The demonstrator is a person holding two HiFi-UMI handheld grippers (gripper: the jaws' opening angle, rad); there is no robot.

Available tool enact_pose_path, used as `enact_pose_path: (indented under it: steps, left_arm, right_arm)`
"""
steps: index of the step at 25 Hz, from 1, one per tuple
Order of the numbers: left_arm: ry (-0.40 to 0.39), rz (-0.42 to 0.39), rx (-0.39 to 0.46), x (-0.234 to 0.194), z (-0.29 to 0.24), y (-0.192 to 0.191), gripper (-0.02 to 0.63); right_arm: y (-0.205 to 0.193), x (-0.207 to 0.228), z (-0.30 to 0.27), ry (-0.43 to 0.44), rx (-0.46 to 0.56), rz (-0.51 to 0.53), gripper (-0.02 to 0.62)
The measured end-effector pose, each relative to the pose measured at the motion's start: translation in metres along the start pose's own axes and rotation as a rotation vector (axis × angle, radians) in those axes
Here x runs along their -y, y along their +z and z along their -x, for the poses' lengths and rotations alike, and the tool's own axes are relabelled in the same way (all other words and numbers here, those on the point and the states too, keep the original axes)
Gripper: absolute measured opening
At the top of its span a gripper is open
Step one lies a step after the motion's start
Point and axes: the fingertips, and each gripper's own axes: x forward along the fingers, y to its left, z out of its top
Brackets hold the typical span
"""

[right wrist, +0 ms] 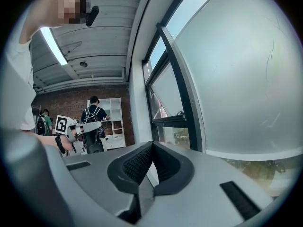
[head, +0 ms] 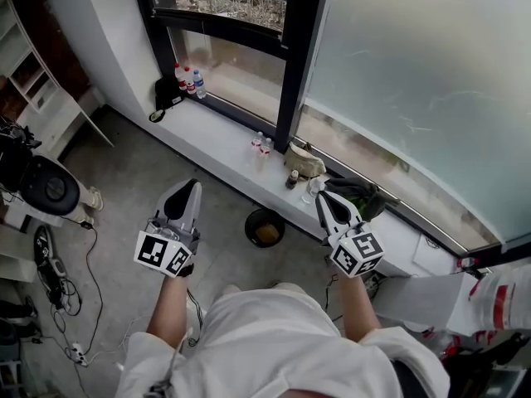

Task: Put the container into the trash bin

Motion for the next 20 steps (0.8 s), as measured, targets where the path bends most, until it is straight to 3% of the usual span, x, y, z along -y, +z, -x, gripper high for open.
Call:
enact_pose_path:
  steps: [8,20]
  left_arm:
    - [0.092,-0.050,0.023,-0.012,0.030,0.022,0.018]
    - [0.221,-0.093,-0.032,-0.035,0.078,0.029,0.018]
  right_arm:
    - [0.032,0.015,0.013,-0.033,0.042,0.051,0.002]
    - [0.051,0.037,0.040,-0.114,0.059,0.115,0.002]
